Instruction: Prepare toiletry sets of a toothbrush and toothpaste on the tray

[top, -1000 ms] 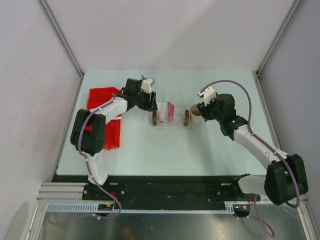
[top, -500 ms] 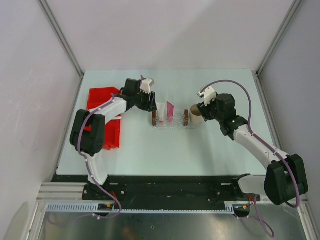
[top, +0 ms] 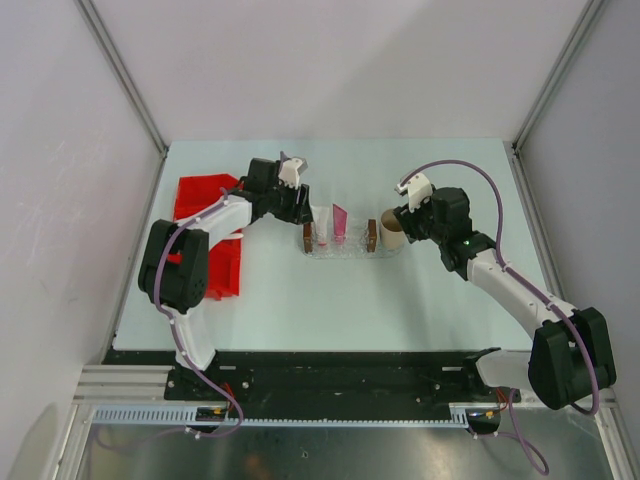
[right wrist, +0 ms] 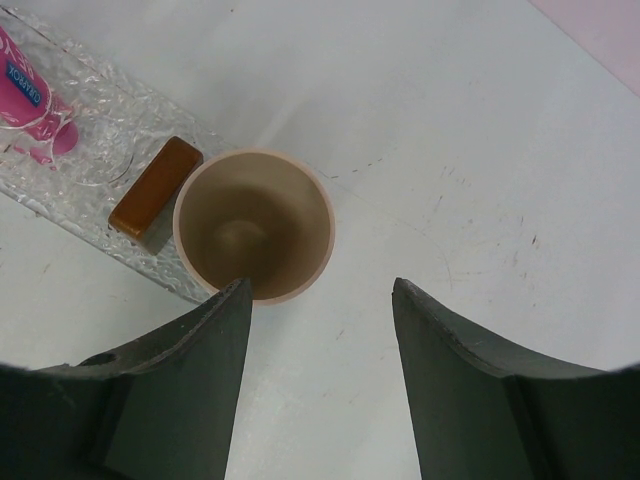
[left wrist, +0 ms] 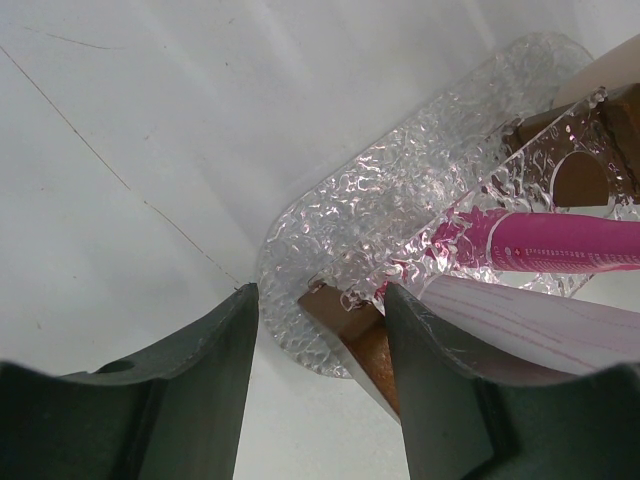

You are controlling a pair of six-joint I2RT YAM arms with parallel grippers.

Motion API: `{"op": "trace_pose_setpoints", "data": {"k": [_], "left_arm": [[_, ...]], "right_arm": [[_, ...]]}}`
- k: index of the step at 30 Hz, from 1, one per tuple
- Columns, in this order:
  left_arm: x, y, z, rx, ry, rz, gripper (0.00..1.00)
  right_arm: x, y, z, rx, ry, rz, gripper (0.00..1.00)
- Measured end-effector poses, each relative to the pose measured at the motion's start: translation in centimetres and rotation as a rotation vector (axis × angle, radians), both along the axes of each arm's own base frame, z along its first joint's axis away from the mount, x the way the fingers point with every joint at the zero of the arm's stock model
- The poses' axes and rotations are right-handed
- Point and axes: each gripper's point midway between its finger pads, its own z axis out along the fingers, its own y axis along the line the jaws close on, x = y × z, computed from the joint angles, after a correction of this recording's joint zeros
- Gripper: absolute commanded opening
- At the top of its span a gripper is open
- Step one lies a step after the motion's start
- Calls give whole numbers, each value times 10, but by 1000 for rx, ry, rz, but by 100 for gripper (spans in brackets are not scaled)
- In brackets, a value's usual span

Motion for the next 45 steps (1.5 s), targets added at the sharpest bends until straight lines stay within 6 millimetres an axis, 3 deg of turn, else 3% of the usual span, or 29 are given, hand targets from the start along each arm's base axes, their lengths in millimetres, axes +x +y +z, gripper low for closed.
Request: {"op": "trace_pose_setpoints", "data": {"k": [23, 37, 41, 45], "left_arm": [[1, 2, 2, 15, 3, 2, 61], [18, 4, 20, 11, -37, 18, 61], [25, 14, 25, 0, -45, 38, 61], [35, 39, 28, -10, -45, 84, 61]], "right_arm": [[0, 0, -2, -2, 5, 0, 63], [0, -1, -4, -5, 12, -2, 63], [0, -1, -5, -5, 13, -2, 63], [0, 1, -5, 0, 15, 7, 63]]}}
